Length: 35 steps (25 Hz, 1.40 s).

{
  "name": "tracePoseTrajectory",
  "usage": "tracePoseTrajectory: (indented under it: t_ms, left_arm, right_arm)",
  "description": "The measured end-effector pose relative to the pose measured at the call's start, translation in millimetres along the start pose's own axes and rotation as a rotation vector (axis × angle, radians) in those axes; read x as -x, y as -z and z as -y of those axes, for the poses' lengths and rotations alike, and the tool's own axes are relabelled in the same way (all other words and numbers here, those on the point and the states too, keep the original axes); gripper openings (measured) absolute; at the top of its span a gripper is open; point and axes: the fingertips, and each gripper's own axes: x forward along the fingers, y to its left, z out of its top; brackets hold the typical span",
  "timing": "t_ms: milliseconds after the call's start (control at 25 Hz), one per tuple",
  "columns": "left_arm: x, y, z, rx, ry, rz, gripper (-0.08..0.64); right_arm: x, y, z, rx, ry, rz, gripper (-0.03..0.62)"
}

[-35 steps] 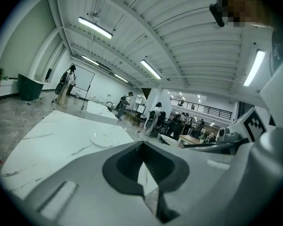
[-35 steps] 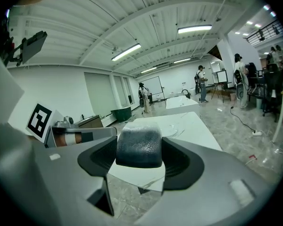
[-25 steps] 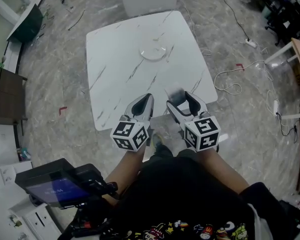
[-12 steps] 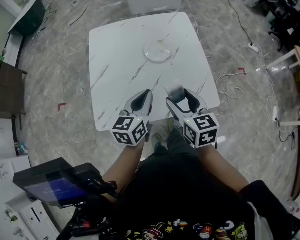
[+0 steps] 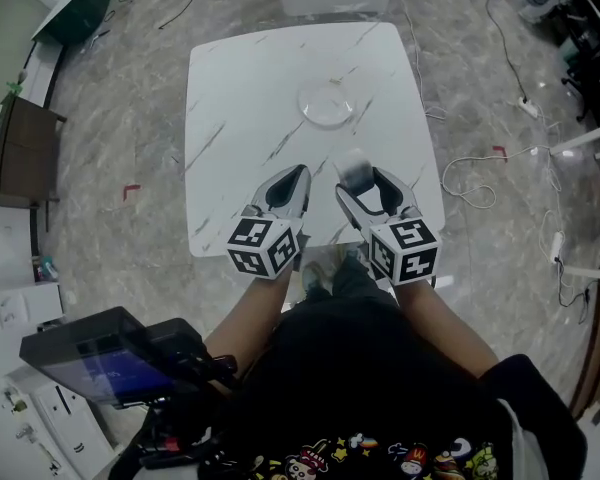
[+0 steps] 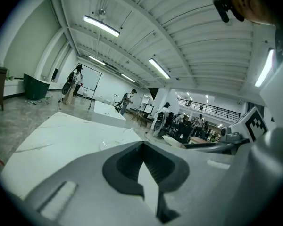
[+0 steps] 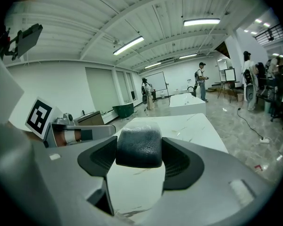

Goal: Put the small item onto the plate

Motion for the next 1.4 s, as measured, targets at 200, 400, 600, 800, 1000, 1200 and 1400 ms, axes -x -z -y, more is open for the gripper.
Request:
tracePoseTrajectory:
  t_ms: [200,400,600,800,1000,1200,1400]
  left_arm:
    - [-10,-12,0,0.004,-0.021,0.003,0.0]
    - [-22,-15,-3,0.009,-0.033,0.006,0.0]
    - [-36,-18,-6,0.011,-0.048,0.004,0.0]
    - [-50,-22,-9,0.019,-0.061,0.004,0.0]
    - [-64,-25,-15,0.02,-0.077,-0.002,0.0]
    - [-82,-17,-27,0.032,-0.105,-0.009,0.0]
    - [-97,-13,-37,0.042,-0.129,-0.015,0.0]
  right_arm:
    - [-4,-17,9,0.012,-0.017,-0.001,0.321]
    - [-13,-25,20,0.022,-0.026,-0.002,0.321]
    - [-21,-31,32,0.027,-0.034,-0.008,0.321]
    - [-33,-36,44,0.046,-0.04,-0.021,0.321]
    - [-51,-39,60,0.047,-0.04,-0.044,0.321]
    - [-79,-42,81,0.054,-0.051,-0.06,0.321]
    - [-106,-45,94,0.082,-0.06,-0.082,0.32]
